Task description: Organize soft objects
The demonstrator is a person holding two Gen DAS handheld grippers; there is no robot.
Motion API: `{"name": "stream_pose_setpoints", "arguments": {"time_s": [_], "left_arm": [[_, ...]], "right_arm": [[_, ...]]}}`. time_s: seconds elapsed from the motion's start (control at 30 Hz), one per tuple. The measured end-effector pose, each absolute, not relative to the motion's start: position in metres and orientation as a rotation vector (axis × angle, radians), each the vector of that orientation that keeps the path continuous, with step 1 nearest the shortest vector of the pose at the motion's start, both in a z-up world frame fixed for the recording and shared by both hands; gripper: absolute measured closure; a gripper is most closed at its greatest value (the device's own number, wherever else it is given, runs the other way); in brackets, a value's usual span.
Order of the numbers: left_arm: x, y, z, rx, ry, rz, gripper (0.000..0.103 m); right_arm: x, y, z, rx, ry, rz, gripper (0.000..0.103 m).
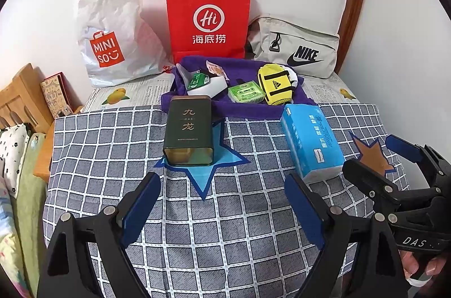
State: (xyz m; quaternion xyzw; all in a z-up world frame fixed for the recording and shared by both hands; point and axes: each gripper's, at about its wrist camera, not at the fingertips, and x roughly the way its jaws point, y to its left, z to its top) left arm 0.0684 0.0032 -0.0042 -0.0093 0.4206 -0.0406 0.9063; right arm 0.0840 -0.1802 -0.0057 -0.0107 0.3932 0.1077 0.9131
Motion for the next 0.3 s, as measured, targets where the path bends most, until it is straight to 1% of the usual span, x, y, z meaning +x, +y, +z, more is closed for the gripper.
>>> {"name": "stream_pose_setpoints", "arguments": {"time_s": [0.3], "left_arm": [[0.0695, 0.0035, -0.0051, -0.015, 0.860, -0.087, 0.014]], "right_arm": [[0.0853, -0.1795, -0.0052, -0.030, 0.808, 0.219, 0.000]]}}
